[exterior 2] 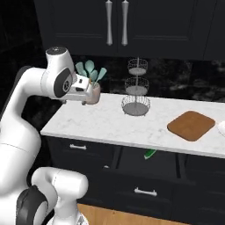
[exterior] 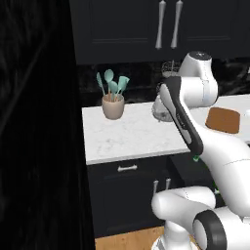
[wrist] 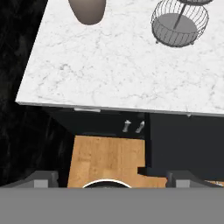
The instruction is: Pick up the knife from the drawer and place it on the cutting board. Then place the meat from the plate to the cutting board.
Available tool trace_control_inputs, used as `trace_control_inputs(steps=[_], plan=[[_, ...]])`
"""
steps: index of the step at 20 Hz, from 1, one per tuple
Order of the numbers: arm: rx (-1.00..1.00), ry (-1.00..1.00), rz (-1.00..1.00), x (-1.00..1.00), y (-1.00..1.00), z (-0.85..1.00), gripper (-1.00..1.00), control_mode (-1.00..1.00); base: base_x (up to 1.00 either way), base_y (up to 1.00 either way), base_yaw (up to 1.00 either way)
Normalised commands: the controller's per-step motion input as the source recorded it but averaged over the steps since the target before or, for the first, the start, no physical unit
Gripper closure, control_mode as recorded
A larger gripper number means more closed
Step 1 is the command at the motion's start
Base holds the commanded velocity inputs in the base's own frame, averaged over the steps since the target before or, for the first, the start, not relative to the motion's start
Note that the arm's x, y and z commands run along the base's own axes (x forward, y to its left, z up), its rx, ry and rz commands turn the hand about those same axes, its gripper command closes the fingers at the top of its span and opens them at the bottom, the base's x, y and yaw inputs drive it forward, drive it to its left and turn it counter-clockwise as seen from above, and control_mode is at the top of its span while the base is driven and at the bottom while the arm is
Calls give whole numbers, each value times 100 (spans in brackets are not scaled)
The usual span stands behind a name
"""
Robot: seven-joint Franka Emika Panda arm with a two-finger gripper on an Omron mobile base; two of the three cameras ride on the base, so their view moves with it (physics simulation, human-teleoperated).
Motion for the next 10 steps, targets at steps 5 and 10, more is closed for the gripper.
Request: trace_control_inputs(steps=[5, 10], plan=[[0, 0, 0, 0, 0, 0, -100, 100, -64, -95, -6], [0, 0, 0, 0, 0, 0, -100, 100, 1, -100, -2]])
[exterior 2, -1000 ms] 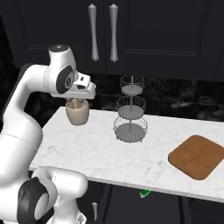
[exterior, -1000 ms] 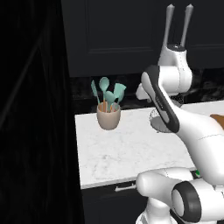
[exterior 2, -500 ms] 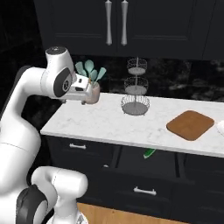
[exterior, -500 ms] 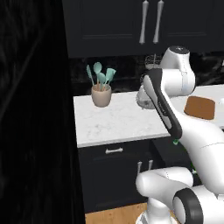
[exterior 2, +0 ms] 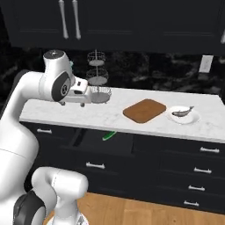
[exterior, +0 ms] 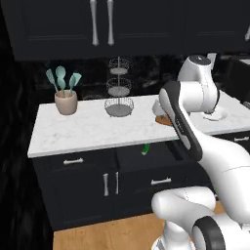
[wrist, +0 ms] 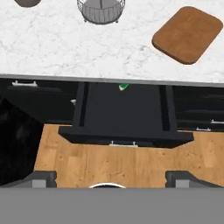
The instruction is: Pick up the knife from the drawer and place it on the cutting board. Then place the meat from the plate to the cutting board.
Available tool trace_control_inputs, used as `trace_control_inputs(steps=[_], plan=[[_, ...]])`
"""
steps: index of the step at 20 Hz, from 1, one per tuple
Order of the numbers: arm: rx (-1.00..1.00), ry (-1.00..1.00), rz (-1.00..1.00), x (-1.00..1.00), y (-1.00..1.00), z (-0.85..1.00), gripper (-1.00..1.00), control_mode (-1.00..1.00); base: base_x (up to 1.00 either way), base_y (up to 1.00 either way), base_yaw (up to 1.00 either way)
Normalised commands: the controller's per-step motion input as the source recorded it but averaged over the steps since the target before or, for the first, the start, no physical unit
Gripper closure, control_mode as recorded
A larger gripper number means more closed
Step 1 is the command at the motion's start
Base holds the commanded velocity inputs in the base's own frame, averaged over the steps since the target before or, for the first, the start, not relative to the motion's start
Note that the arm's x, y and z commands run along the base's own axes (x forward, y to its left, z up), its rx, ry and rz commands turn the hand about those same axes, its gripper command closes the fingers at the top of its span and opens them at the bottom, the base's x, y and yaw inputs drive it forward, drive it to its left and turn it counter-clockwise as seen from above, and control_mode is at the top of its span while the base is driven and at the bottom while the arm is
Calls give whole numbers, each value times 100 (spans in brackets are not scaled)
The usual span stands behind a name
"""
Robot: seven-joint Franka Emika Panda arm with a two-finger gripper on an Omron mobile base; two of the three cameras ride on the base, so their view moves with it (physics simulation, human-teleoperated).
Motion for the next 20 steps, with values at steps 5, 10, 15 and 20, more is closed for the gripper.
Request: trace_control_inputs(steps=[5, 10, 15, 20], plan=[[0, 0, 0, 0, 0, 0, -100, 100, 38, -100, 0], [0, 0, 0, 0, 0, 0, -100, 100, 65, -100, 20], [0, 0, 0, 0, 0, 0, -100, 100, 67, -92, 43], [0, 0, 0, 0, 0, 0, -100, 100, 56, -45, 42]])
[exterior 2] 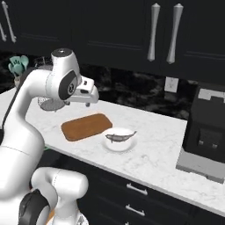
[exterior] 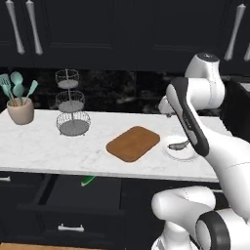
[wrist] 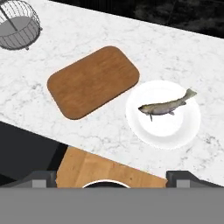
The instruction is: Pick up the knife from the drawer and place it on the cutting board. Then place the meat from the plate to the cutting board.
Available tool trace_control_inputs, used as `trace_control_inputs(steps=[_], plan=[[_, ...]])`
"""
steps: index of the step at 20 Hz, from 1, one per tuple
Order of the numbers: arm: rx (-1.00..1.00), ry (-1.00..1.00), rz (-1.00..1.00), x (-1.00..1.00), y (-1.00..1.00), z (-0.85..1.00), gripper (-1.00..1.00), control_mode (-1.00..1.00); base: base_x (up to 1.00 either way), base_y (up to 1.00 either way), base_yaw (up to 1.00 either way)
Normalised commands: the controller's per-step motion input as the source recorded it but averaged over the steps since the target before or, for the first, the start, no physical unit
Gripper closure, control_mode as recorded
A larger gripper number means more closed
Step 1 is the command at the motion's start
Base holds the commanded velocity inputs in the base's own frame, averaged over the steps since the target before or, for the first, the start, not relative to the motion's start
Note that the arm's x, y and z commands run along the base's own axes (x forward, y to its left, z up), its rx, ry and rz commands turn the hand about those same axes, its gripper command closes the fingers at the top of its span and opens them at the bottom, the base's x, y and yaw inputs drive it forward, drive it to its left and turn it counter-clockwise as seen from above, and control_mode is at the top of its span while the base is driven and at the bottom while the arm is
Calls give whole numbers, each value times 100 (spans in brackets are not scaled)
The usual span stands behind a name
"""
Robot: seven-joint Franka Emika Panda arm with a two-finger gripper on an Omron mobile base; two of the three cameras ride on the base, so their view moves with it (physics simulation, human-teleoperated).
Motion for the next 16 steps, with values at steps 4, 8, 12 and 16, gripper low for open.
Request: trace_control_inputs(steps=[4, 8, 12, 16], plan=[[0, 0, 0, 0, 0, 0, -100, 100, 30, -11, 26], [0, 0, 0, 0, 0, 0, -100, 100, 18, -2, 18], [0, 0, 0, 0, 0, 0, -100, 100, 36, -11, 19], [0, 0, 0, 0, 0, 0, -100, 100, 51, -9, 19]])
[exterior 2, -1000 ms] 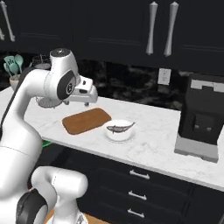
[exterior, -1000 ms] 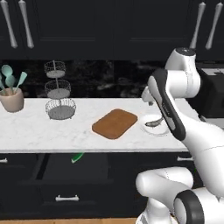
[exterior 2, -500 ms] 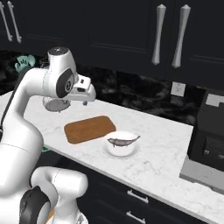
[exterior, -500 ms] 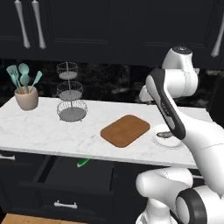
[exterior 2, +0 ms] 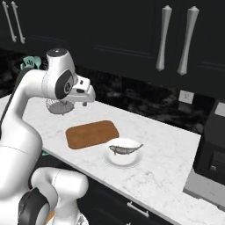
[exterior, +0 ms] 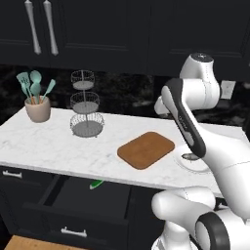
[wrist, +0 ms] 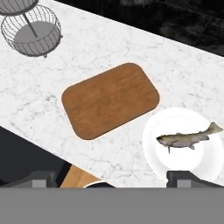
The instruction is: Pick up the knife from the drawer and place it on the cutting board. Then place the meat from the plate to the cutting board.
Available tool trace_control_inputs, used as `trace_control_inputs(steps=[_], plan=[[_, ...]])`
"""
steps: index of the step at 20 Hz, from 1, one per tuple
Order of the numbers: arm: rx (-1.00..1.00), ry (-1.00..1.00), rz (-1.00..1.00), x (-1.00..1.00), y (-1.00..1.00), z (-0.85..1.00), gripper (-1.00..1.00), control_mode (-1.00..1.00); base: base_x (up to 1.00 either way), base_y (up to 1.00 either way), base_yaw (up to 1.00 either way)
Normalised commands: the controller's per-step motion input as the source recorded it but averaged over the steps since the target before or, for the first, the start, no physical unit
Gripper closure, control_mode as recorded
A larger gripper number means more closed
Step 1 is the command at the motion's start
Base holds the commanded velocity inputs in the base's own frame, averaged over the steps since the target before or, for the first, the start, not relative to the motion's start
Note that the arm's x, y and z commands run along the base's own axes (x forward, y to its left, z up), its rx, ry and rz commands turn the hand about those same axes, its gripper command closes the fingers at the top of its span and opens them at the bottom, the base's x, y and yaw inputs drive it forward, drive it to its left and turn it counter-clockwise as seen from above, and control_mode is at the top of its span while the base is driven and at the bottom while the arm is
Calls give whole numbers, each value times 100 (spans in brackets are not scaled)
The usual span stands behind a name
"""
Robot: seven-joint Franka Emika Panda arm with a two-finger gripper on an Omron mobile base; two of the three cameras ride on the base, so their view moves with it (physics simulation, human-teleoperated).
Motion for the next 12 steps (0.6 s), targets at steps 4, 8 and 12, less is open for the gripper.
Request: trace_control_inputs(steps=[4, 8, 12], plan=[[0, 0, 0, 0, 0, 0, -100, 100, 34, -18, 19], [0, 0, 0, 0, 0, 0, -100, 100, 17, -11, 11], [0, 0, 0, 0, 0, 0, -100, 100, 0, 0, 0]])
